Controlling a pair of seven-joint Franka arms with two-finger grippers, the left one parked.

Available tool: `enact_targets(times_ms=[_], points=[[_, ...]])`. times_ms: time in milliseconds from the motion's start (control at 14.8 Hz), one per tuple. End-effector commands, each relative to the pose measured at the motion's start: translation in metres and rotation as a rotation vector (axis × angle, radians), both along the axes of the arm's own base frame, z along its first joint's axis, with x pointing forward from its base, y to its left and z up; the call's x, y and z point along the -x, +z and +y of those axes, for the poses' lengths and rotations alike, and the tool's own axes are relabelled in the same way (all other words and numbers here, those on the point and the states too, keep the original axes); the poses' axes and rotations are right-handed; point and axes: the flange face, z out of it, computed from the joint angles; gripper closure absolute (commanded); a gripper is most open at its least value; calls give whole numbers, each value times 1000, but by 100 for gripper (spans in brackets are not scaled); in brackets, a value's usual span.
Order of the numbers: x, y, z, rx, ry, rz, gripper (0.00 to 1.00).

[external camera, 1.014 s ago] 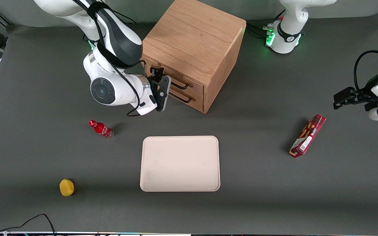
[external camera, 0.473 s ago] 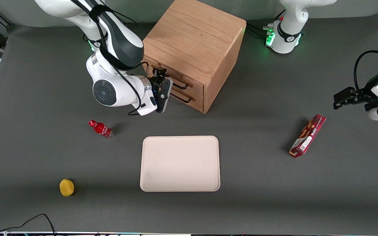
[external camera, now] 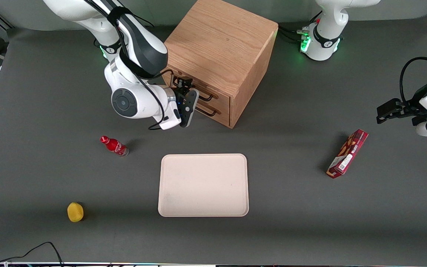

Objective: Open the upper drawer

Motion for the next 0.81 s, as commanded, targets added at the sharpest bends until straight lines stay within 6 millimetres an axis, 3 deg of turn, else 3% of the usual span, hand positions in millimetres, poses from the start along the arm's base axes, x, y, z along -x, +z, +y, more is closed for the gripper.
enact_targets(times_ms=[0,608,743], points=[[13,-2,6,-2,-30,4,0],[8,-8,8,-4,-67,-17,0],[12,-7,17,-6,-63,-28,0]])
